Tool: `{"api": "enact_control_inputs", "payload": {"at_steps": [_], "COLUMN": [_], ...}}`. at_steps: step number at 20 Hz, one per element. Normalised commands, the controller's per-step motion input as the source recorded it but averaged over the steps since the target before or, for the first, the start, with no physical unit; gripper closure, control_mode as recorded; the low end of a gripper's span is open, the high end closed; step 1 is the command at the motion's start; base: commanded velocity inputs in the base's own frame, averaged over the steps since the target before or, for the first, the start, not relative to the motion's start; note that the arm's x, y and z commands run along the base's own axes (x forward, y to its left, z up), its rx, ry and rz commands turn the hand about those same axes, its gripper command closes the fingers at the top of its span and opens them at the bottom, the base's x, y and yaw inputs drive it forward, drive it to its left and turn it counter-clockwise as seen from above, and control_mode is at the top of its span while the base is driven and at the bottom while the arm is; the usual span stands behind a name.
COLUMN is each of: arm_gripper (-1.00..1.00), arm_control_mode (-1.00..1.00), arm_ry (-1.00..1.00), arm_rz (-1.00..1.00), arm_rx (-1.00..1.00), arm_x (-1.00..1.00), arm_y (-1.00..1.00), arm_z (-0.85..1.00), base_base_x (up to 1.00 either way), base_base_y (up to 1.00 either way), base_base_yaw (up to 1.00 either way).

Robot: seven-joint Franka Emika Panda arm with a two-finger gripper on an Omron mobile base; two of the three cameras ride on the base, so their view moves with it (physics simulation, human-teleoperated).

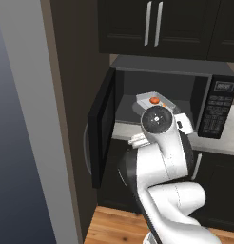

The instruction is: Place the tupperware containing the shrimp and squash meal in the microwave. Close the microwave door and press the start button to reheat the meal.

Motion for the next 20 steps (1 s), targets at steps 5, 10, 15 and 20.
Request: {"api": "enact_control_inputs", "payload": {"at_steps": [5, 10, 15, 20], "arm_gripper": [-1.0, -1.0, -1.0, -1.0], "arm_control_mode": [-1.0, -1.0, -1.0, -1.0], "arm_ry": [0.0, 0.0, 0.0, 0.0], "arm_rz": [0.04, 0.0, 0.0, 0.0], "arm_rx": [-0.35, -0.36, -0.33, -0.29], "arm_x": [-0.25, 0.0, 0.0, 0.0], "arm_y": [0.73, 0.82, 0.87, 0.78], "arm_z": [0.37, 0.05, 0.0, 0.0], "base_base_x": [0.0, 0.0, 0.0, 0.0], "base_base_y": [0.0, 0.0, 0.0, 0.0], "base_base_yaw": [0.0, 0.0, 0.0, 0.0]}}
